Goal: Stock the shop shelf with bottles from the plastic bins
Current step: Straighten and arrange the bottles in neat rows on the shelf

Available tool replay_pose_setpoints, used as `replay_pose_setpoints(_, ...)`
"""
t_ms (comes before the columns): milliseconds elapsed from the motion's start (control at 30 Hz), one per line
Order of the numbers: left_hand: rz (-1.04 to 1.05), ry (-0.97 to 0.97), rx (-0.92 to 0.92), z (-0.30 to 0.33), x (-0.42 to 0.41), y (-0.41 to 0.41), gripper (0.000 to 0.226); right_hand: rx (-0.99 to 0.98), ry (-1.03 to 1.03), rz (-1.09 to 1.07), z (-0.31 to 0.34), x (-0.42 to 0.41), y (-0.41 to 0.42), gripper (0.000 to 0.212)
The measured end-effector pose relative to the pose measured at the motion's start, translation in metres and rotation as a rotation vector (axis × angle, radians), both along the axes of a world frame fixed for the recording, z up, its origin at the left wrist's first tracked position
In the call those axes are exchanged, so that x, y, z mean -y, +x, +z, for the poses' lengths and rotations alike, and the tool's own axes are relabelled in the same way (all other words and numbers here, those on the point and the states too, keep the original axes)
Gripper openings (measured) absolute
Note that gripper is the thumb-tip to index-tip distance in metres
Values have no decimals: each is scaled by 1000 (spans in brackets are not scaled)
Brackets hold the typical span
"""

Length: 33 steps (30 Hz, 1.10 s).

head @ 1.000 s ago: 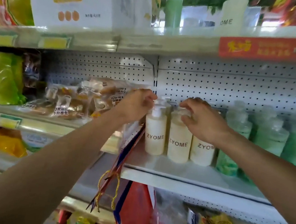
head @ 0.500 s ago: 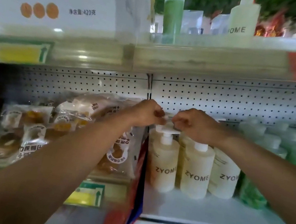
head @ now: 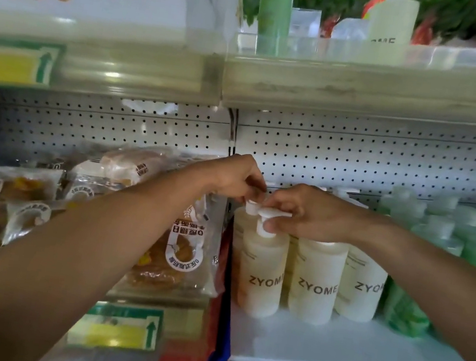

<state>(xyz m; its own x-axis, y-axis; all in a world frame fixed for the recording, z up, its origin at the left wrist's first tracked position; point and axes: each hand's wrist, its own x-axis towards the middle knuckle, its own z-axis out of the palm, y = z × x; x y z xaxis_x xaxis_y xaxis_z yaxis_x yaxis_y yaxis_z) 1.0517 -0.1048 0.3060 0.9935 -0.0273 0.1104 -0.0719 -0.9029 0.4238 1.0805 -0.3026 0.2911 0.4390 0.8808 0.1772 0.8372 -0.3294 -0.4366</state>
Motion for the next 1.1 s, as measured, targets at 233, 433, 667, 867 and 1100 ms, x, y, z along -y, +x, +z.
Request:
replay_pose_setpoints(233, 71, -1, 75, -6, 7, -8, 27, 169, -184, -60, 13, 14, -10, 20)
replay_pose_setpoints(433, 97, 77, 87, -7, 14, -13, 22, 240, -228, -97, 17, 18, -22, 20)
replay_pose_setpoints(667, 110, -20, 117, -10, 15, -18, 22, 161, -150, -110, 8, 15, -25, 28)
replay_pose_setpoints(867, 91, -143, 43, -8, 9, -19, 18, 157, -95, -97, 4, 1, -29, 30)
replay_pose_setpoints(1100, 92, -176, 36, -8, 14, -26, 20, 132, -107, -83, 5, -3, -31, 37)
